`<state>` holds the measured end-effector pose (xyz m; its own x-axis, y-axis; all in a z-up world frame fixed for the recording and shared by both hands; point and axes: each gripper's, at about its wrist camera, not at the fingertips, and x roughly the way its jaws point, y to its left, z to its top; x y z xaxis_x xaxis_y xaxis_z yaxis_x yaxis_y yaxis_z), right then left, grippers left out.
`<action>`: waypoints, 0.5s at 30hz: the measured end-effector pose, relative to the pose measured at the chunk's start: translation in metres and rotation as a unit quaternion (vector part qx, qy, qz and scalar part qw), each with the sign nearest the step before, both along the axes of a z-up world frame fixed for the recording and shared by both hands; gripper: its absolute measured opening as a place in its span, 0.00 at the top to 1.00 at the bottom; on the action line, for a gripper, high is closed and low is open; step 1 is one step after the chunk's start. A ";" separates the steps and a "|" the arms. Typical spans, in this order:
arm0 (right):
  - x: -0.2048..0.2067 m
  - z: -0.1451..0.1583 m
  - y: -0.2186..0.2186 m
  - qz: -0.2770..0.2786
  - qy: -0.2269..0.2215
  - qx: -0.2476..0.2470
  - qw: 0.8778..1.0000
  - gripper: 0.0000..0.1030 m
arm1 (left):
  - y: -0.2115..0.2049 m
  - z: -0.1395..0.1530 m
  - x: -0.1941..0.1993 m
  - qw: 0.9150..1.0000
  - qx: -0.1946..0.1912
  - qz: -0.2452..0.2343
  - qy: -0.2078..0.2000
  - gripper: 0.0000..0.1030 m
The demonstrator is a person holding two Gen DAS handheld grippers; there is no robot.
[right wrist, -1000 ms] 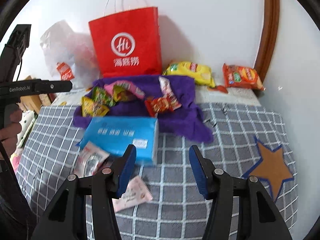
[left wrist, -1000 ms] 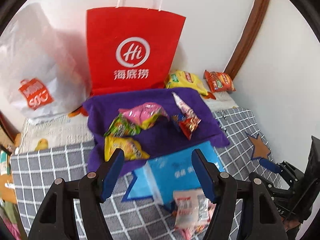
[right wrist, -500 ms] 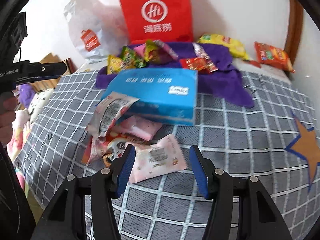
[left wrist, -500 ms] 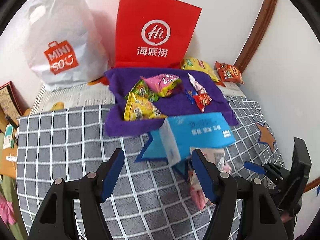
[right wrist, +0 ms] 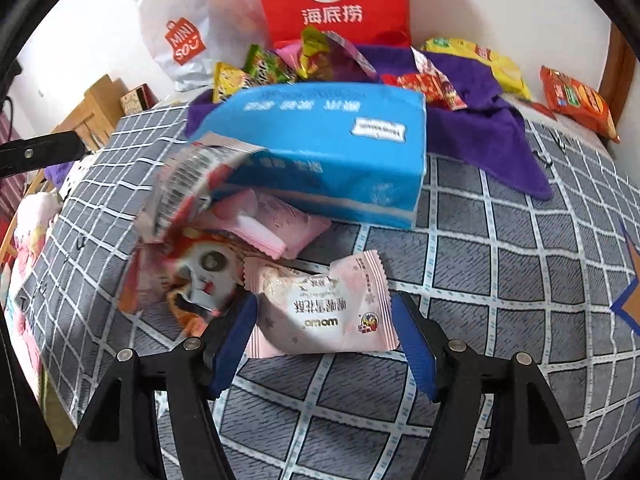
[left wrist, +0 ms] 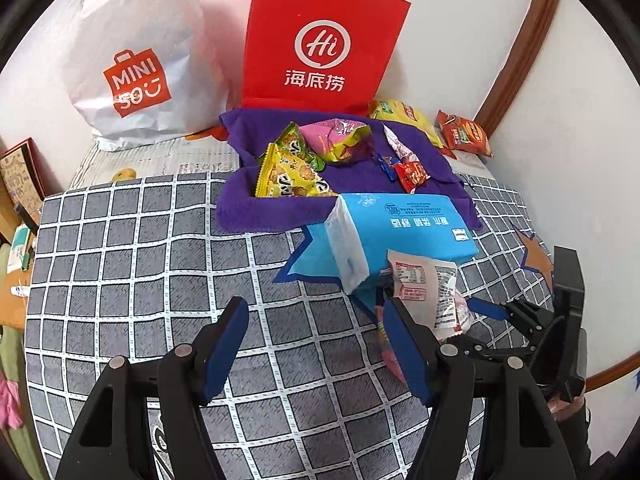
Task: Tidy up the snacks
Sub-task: 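Grasp pink amom pack with right tool while left tool reaches white snack pack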
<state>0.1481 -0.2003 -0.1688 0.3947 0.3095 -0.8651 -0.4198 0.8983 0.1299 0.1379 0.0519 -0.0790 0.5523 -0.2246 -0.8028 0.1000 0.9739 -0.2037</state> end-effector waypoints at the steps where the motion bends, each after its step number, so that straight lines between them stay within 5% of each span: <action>1: 0.000 -0.001 0.000 0.001 -0.001 0.001 1.000 0.32 | -0.003 0.000 0.000 1.000 -0.001 -0.003 0.000 0.34; 8: -0.003 -0.006 0.006 0.014 -0.035 -0.025 0.999 0.33 | -0.038 -0.006 0.003 0.999 -0.008 -0.034 0.000 0.34; 12: -0.004 -0.003 0.001 0.008 -0.034 -0.018 0.999 0.50 | -0.061 -0.012 0.008 0.999 -0.010 -0.051 0.004 0.34; 15: -0.005 -0.001 -0.008 0.002 -0.025 -0.008 1.000 0.53 | -0.076 -0.020 0.014 0.998 -0.005 -0.059 0.012 0.34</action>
